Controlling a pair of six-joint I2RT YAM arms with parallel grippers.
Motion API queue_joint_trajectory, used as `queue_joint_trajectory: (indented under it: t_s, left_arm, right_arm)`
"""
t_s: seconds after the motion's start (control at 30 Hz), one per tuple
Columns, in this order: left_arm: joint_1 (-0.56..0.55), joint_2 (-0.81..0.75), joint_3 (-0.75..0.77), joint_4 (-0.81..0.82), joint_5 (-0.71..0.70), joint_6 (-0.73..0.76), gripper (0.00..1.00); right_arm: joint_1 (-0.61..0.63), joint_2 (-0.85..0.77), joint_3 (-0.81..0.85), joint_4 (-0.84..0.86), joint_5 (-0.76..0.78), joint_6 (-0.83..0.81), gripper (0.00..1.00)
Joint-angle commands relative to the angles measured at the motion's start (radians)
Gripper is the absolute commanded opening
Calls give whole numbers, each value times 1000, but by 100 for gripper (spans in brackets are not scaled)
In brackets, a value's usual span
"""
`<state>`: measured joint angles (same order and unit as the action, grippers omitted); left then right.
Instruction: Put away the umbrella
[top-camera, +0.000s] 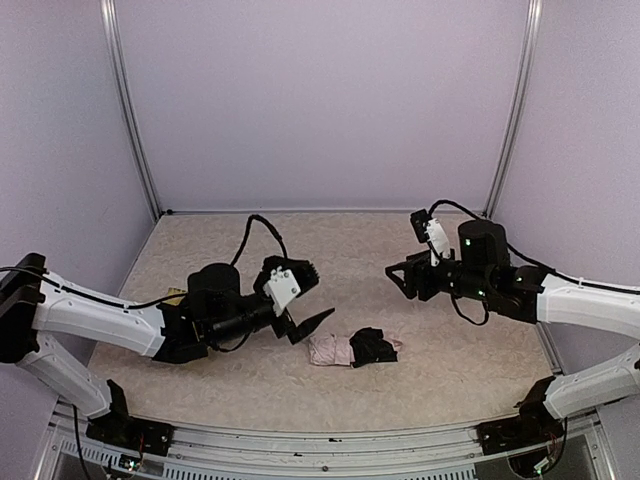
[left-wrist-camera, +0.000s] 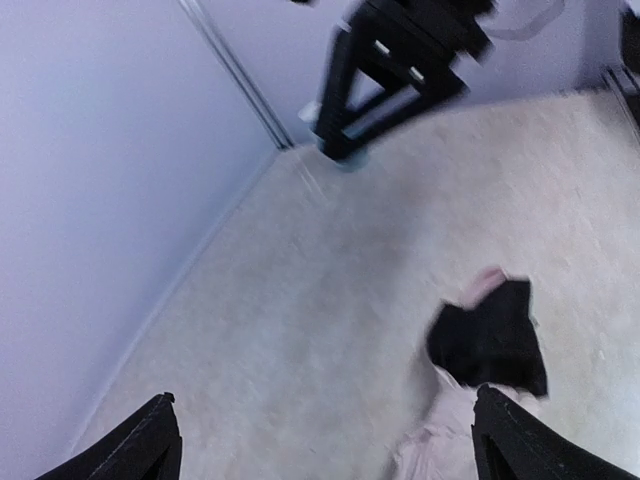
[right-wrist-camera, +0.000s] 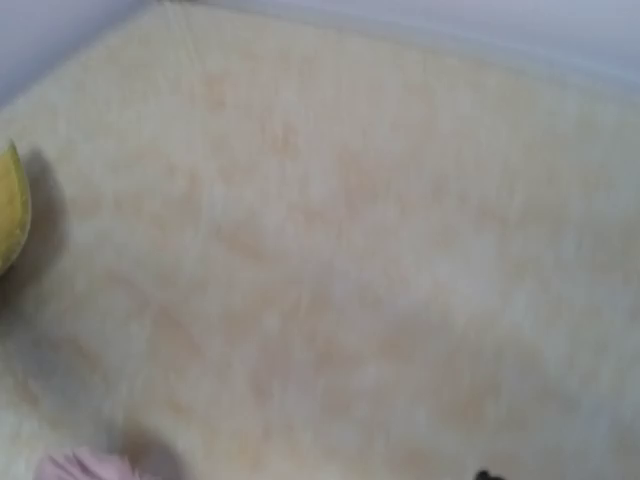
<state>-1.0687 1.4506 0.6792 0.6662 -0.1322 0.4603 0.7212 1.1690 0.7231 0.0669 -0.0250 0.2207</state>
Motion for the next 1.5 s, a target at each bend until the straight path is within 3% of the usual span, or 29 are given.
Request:
queue_joint_trajectory:
  t_s: [0.0,0.1,0.27,0.53,0.63,0.8,0.93,1.07,1.33,1.47]
  left_arm:
    - [-61,59,-112,-149,-19,108,99]
    - [-63,128,-66,-223,12,129,99]
    - [-58,286,33,-246,-59,156,99]
    - [11,423,215,-482,129,78,95]
    - [14,436,232,-501,188,74,84]
    - [38,471,312,-591,286,-1,50]
    - [67,466,358,-624,335,-107,30]
    - [87,455,410,-651,373,-260,0]
    - [176,478,492,-680,488,-645,0]
    - [183,493,516,-680,548,-694,0]
  right_arm:
    - [104,23,-31,-172,160,222,64]
    - [165,55,-39,-206,225,282,64]
    - [247,127,-40,-223,246,332,63]
    - [287,154,-39,-250,236,365,59]
    - [289,128,-40,-269,250,357,58]
    - [292,86,-15,-346,328,340,54]
    - [323,67,-26,-339,332,340,51]
    - [358,82,-33,-297,342,321,49]
    - [363,157,-12,-129,297,254,45]
    - [357,251,30,-67,367,185,47]
